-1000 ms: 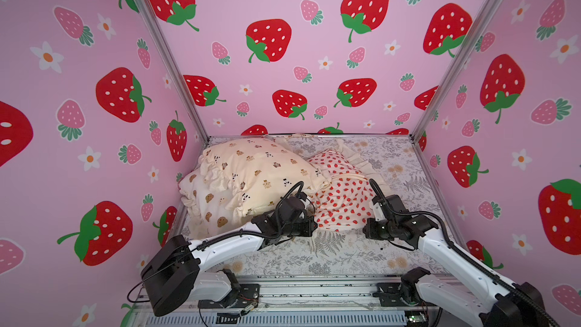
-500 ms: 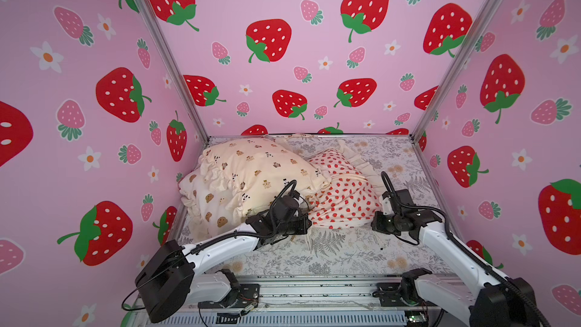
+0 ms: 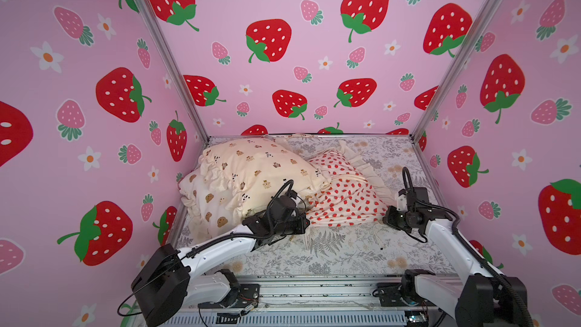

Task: Zip up pillowcases
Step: Zip the zipper on the pillowcase, then place the pillowcase at the center of the board.

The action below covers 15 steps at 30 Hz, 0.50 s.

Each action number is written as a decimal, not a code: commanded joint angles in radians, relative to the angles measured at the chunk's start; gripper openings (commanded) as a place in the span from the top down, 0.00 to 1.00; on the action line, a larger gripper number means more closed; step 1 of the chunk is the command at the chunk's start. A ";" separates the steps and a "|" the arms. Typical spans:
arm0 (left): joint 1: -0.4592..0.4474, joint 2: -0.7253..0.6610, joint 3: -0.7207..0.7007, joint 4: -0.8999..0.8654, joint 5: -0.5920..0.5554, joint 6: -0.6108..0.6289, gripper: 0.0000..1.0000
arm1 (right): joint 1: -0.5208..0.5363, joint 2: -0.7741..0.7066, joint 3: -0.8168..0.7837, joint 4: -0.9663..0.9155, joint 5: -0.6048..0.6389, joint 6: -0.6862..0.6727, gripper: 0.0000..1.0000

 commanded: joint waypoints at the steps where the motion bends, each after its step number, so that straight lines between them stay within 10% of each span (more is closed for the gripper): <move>1: 0.009 0.011 0.005 -0.039 -0.036 0.016 1.00 | -0.041 0.015 0.036 0.040 0.056 -0.016 1.00; 9: -0.053 0.076 0.065 -0.027 -0.044 0.069 0.98 | -0.041 -0.009 0.057 -0.008 0.057 -0.050 0.99; 15: -0.058 0.000 0.100 -0.148 -0.094 0.127 0.46 | -0.042 -0.089 0.094 -0.109 0.106 -0.053 0.70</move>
